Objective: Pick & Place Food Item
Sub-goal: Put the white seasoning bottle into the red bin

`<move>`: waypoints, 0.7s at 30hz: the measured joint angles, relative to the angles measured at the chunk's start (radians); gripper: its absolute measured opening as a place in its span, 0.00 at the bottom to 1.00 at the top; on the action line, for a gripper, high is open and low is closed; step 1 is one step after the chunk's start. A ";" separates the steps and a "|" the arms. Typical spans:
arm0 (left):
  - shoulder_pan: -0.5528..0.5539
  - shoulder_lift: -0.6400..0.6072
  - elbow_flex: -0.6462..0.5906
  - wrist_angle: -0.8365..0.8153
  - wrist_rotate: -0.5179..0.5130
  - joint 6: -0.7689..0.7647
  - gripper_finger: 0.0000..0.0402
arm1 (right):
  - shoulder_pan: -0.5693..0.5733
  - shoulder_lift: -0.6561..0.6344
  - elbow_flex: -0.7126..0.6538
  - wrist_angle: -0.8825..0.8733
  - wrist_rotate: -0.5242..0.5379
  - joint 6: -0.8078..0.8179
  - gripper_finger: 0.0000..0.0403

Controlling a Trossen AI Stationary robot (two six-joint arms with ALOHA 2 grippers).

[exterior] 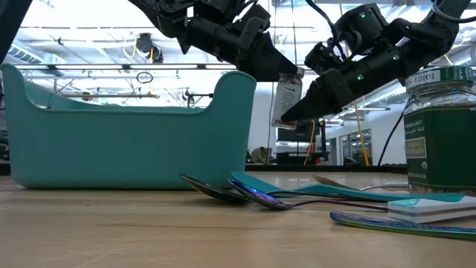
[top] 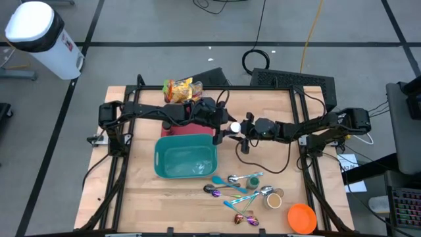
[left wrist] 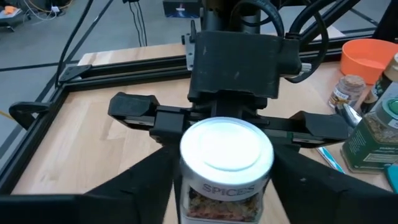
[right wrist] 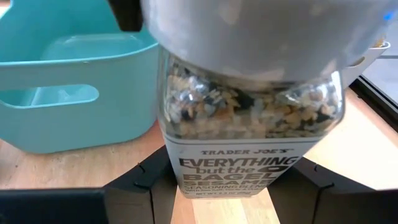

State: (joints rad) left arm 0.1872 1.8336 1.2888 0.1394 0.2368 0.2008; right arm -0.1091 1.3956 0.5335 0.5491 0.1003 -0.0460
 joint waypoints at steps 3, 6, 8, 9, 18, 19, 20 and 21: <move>0.000 0.000 0.000 0.000 0.000 0.006 0.54 | 0.000 0.000 0.000 0.000 0.001 0.002 0.47; 0.000 0.000 0.000 -0.002 -0.001 0.013 0.52 | 0.000 0.000 0.000 -0.001 0.002 0.003 0.47; 0.000 0.000 0.000 -0.002 -0.001 0.014 0.52 | 0.000 0.000 0.000 0.000 0.002 0.003 0.47; 0.000 0.000 0.000 -0.001 0.000 0.014 0.52 | 0.000 0.000 0.000 -0.001 0.002 0.003 0.47; -0.005 0.000 -0.001 0.026 0.024 0.023 0.52 | 0.000 -0.001 0.000 0.005 -0.001 0.030 0.62; -0.004 0.000 -0.001 0.034 0.025 0.020 0.52 | 0.000 -0.002 0.000 0.005 0.000 0.034 0.63; -0.001 0.000 -0.001 0.040 0.024 0.015 0.52 | 0.000 -0.002 0.000 0.003 0.000 0.035 0.65; 0.003 -0.003 -0.001 0.040 0.019 0.008 0.52 | 0.000 -0.002 0.000 0.002 0.000 0.035 0.66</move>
State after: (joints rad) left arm 0.1898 1.8306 1.2881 0.1798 0.2555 0.2086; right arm -0.1089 1.3941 0.5339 0.5514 0.1005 -0.0108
